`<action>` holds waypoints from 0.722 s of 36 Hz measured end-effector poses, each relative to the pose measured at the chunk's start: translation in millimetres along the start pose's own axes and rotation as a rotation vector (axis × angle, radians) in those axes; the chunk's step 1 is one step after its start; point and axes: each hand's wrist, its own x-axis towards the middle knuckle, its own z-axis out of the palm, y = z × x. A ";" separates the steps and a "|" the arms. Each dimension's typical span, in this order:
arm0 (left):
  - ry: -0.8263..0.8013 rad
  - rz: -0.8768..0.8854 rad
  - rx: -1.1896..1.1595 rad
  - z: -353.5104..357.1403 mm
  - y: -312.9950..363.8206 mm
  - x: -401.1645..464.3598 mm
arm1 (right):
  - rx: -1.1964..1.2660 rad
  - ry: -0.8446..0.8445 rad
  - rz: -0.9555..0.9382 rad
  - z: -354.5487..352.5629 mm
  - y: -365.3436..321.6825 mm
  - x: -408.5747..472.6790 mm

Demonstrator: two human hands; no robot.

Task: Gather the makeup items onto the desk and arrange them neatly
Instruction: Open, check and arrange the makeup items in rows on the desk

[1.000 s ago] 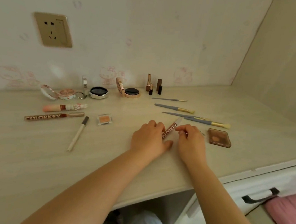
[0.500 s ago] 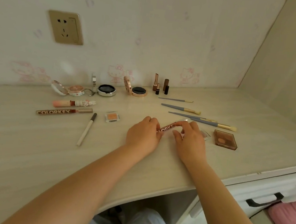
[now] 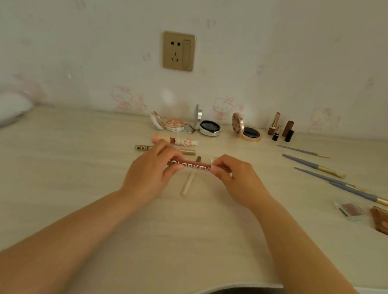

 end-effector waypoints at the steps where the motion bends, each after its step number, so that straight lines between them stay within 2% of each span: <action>1: 0.016 -0.023 -0.014 -1.9 -7.4 -2.8 | 0.010 -0.015 -0.012 5.7 -5.3 4.7; 6: 0.034 -0.183 -0.172 -2.6 -34.0 -8.6 | 0.104 0.012 -0.040 33.8 -18.3 15.4; 11: -0.004 -0.149 -0.264 -2.8 -38.2 -8.2 | 0.141 0.031 -0.011 35.6 -17.5 12.2; 17: -0.095 -0.128 -0.263 4.3 -36.0 -8.2 | 0.129 0.018 0.007 32.0 -9.9 7.1; 26: -0.056 -0.261 -0.362 2.7 -34.9 -11.7 | 0.272 0.100 -0.065 35.1 -12.8 5.5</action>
